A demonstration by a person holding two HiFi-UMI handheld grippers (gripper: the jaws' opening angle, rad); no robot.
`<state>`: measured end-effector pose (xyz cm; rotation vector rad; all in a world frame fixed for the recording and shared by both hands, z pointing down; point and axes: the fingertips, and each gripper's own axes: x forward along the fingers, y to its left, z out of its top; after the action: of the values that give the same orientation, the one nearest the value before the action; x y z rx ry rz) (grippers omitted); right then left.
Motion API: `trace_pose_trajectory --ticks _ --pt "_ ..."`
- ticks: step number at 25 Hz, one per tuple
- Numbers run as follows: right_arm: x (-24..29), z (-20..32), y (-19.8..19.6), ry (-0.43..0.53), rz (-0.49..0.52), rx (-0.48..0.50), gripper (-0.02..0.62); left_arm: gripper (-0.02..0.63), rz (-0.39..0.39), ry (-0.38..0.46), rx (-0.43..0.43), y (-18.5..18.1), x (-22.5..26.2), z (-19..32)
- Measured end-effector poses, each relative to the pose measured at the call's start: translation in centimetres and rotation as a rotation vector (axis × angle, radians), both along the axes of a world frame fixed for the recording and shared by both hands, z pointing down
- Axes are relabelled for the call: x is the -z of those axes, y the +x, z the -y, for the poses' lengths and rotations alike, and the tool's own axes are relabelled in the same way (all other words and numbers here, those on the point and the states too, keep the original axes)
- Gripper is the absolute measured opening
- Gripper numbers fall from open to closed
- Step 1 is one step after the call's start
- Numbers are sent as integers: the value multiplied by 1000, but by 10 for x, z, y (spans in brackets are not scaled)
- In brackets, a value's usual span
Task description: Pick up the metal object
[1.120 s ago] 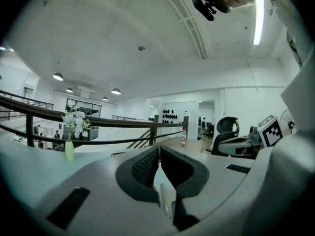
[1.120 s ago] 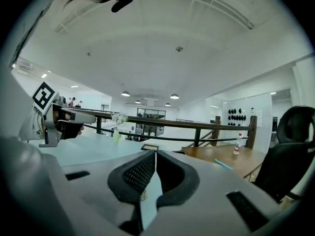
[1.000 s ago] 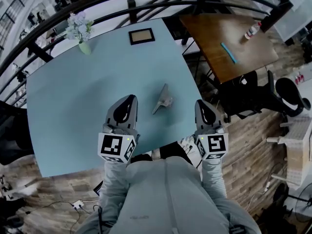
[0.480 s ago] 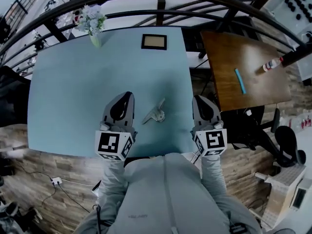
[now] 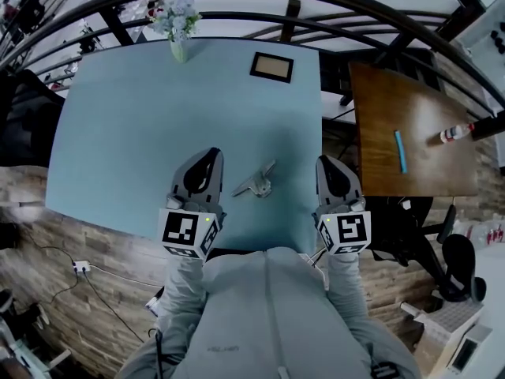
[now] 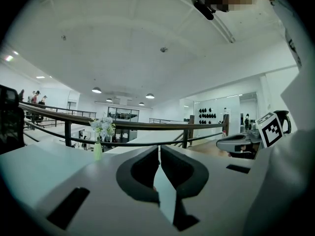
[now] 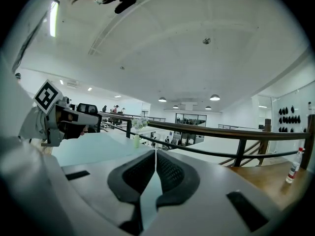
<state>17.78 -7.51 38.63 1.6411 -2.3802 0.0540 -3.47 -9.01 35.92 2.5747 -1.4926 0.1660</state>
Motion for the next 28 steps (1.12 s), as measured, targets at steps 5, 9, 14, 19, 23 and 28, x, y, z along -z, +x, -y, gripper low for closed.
trace_pose_trajectory --ticks 5,9,14,19,23,28 --pt "-5 -1 -2 -5 -13 -2 25 37 -2 6 -14 1 -1 0" --pt "-6 -1 -10 -6 -39 21 25 37 -9 1 -17 -2 -3 -1" --pt "-11 0 -22 -14 -65 74 26 37 -15 -2 -15 -7 -4 -1" --pt "-13 0 -31 -18 -38 132 28 37 -11 -7 -10 -9 -8 -1" --pt "-17 1 -35 -43 -10 155 97 37 -11 -13 -6 -12 -10 0" --pt "-23 2 -45 -66 -22 196 157 37 -9 -18 -3 -16 -12 -1"
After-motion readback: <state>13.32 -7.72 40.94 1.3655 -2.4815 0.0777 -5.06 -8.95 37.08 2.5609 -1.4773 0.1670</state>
